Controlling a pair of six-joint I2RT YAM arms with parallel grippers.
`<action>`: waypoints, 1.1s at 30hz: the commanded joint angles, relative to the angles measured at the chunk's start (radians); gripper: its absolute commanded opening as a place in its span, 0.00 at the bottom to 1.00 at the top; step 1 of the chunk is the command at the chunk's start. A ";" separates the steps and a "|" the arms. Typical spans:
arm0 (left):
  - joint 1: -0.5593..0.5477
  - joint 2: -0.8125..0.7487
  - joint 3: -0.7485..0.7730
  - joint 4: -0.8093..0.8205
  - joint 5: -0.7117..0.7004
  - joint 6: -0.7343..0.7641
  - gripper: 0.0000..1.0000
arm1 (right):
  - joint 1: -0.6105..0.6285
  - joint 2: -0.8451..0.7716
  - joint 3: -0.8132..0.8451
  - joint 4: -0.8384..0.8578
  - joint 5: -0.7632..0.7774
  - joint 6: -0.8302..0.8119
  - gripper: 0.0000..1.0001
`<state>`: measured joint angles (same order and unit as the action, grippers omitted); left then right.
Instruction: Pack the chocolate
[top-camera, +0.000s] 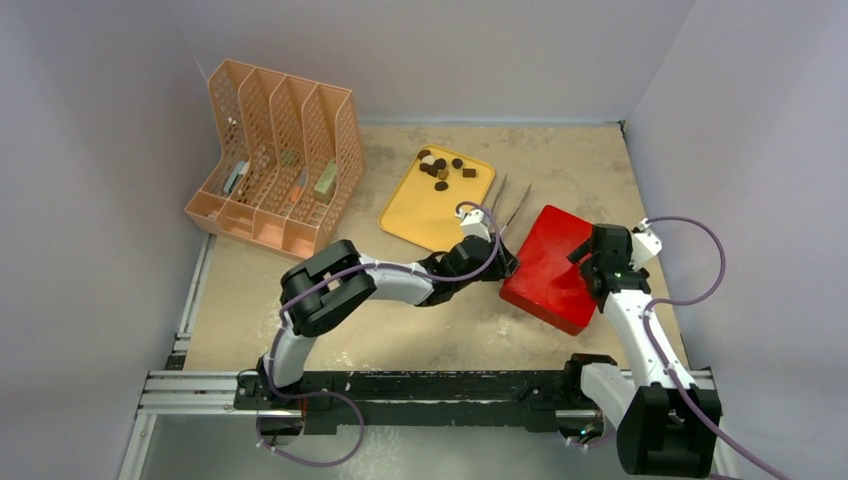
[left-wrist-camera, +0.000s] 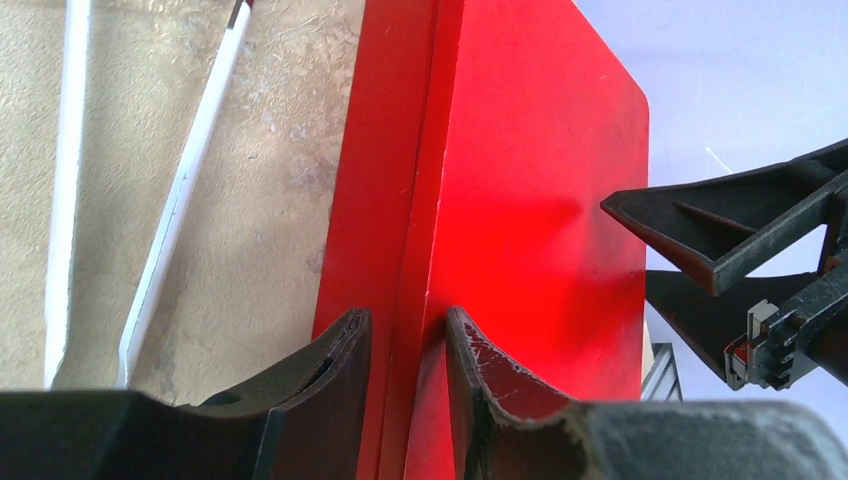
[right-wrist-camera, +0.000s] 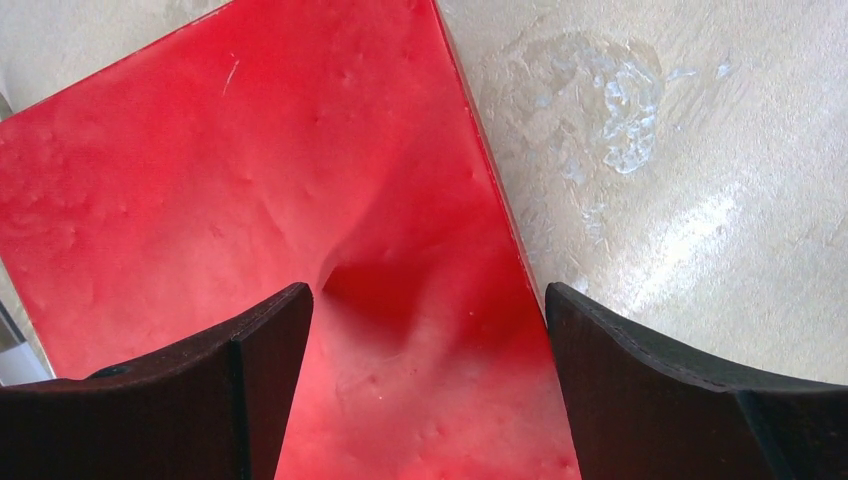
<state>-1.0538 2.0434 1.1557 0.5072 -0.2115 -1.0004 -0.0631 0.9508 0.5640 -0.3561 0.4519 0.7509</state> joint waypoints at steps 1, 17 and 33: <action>0.008 0.025 0.064 0.010 -0.014 0.050 0.32 | -0.013 0.016 0.002 0.069 0.004 -0.032 0.87; 0.027 0.106 0.167 -0.078 -0.009 0.072 0.34 | -0.040 0.112 0.151 0.017 0.085 -0.141 0.91; 0.081 -0.027 0.192 -0.130 0.024 0.044 0.43 | -0.043 0.207 0.277 0.171 0.081 -0.335 0.00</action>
<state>-1.0161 2.1239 1.3125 0.4206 -0.1848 -0.9501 -0.0994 1.1053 0.8242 -0.3012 0.5301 0.4870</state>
